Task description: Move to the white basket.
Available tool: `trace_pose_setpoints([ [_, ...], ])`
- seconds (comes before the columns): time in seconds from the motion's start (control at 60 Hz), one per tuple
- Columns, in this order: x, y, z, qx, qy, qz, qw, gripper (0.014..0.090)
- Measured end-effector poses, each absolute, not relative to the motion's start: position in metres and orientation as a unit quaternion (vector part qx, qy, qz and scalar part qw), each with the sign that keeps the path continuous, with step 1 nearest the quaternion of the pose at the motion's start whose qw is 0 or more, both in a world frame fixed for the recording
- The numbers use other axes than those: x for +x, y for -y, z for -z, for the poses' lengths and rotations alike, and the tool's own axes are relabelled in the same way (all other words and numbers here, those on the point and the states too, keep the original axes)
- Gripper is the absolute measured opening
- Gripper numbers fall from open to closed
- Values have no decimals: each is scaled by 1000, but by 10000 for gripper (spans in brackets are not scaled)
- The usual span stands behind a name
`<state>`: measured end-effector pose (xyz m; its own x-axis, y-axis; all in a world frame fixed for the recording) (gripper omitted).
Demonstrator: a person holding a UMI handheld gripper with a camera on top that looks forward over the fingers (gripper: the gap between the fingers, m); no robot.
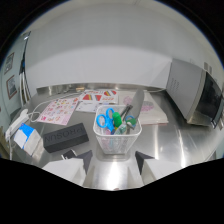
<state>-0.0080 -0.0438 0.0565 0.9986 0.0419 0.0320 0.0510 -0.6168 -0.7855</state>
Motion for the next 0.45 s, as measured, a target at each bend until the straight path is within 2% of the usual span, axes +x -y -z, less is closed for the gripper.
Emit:
trace_pose_setpoints([
  [0.45, -12, 31, -47, -903, 26, 8, 429, 841],
])
